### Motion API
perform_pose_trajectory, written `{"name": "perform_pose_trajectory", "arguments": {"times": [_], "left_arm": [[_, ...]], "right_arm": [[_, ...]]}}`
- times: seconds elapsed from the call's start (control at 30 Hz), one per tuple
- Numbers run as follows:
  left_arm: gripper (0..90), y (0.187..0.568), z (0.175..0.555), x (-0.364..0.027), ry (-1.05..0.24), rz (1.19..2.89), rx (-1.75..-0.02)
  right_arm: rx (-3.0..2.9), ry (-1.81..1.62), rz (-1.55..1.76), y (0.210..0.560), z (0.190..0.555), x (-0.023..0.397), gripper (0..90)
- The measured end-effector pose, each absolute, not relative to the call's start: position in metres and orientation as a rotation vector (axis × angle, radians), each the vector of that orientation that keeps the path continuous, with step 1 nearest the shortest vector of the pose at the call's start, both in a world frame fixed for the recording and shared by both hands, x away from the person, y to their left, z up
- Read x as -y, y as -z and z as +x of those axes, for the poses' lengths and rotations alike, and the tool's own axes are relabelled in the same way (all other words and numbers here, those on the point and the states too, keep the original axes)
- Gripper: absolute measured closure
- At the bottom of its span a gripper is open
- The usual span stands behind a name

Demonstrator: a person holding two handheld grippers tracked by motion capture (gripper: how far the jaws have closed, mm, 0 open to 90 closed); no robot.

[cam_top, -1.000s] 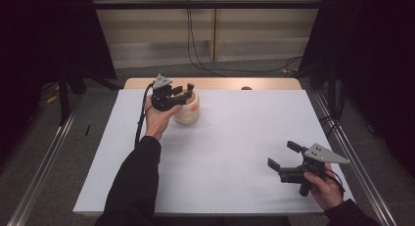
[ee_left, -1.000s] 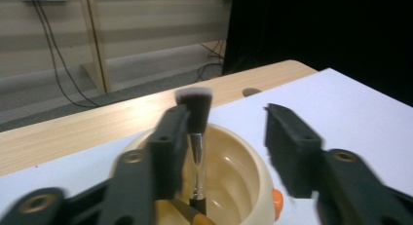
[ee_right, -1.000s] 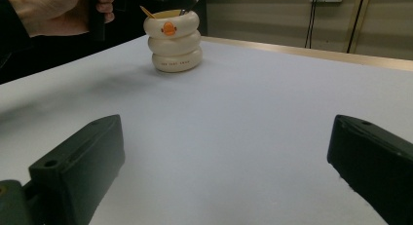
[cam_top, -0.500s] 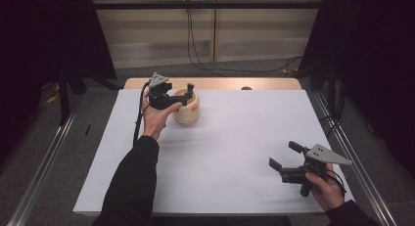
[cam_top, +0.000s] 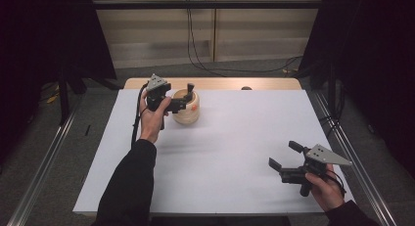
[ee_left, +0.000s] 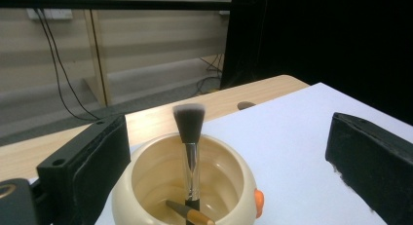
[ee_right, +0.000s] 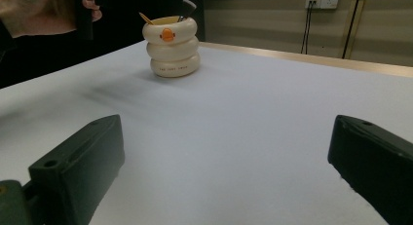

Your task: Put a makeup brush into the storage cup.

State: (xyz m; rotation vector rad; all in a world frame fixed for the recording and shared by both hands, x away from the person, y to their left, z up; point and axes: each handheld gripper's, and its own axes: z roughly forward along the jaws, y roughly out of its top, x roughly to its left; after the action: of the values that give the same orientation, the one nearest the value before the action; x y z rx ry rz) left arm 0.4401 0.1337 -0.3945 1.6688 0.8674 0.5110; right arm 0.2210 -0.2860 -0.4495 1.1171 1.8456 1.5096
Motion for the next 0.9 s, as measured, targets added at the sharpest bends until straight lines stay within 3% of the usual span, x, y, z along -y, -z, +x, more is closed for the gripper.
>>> {"name": "perform_pose_trajectory", "arguments": {"times": [0.33,0.9], "left_arm": [[1.8,0.386,0.423,-0.147,-0.516,1.592,-0.867],[1.4,0.389,0.384,-0.174,-0.555,1.608,-0.852]], "right_arm": [[-1.849,-1.507,1.119,0.450,0.221,0.286,0.0],[-1.840,-1.511,1.123,0.449,0.220,0.285,0.0]]}}
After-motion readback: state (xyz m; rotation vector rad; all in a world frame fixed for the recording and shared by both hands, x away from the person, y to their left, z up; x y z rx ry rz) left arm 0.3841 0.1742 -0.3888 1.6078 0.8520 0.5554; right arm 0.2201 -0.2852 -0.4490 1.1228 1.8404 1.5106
